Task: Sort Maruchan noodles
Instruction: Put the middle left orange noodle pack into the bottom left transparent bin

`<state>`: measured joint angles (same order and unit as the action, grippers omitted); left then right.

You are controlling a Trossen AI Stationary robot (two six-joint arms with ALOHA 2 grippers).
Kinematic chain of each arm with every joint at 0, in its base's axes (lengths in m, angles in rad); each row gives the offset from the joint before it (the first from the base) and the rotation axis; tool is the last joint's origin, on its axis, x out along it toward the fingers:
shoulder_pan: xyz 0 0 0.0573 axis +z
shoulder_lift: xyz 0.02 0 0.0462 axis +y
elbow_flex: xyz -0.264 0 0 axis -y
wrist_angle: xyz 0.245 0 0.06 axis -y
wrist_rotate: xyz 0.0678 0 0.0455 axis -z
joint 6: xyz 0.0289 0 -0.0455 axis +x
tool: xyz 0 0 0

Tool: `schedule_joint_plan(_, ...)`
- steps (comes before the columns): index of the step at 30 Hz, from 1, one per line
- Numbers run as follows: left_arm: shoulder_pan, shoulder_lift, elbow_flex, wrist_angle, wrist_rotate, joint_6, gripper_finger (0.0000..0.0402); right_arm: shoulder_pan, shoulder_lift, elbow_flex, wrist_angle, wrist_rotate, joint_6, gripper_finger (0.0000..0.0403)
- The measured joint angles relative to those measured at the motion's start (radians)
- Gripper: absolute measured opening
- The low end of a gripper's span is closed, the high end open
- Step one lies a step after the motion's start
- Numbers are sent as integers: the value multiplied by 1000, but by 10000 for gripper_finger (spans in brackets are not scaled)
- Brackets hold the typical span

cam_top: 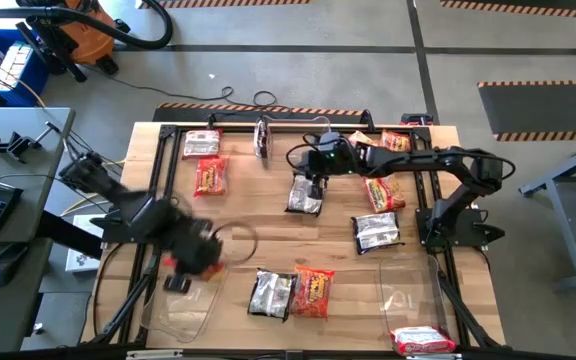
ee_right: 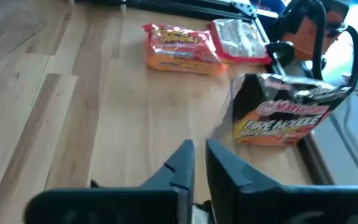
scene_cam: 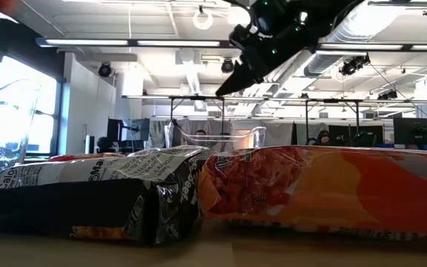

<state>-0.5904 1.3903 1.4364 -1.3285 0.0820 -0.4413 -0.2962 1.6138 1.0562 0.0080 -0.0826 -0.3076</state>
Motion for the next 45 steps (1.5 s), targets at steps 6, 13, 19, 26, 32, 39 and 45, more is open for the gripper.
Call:
schedule_joint_plan(6, -279, 47, 0, 27, -245, -305, 74, -4, 0, -45, 62, -1, 43, 11)
schedule_joint_plan(13, -435, 178, -1, -12, -283, -375, 74, -2, 0, -51, 71, -3, 94, 5)
schedule_joint_plan(19, -511, 244, -2, -10, -253, -350, 74, 10, 0, -51, 79, -3, 132, 1)
schedule_joint_plan(26, -522, 213, -110, 134, -240, -342, 74, 42, 0, -51, 79, 1, 135, 0)
schedule_joint_plan(32, -461, 202, -164, 212, -212, -213, 74, 64, 0, -51, 77, 1, 133, 0)
schedule_joint_plan(39, -363, 188, -164, 230, -285, -42, 74, 64, 0, -51, 47, 2, 127, 0)
schedule_joint_plan(45, -255, 184, -164, 292, -256, 67, 74, 64, 0, -51, 30, 2, 116, 0)
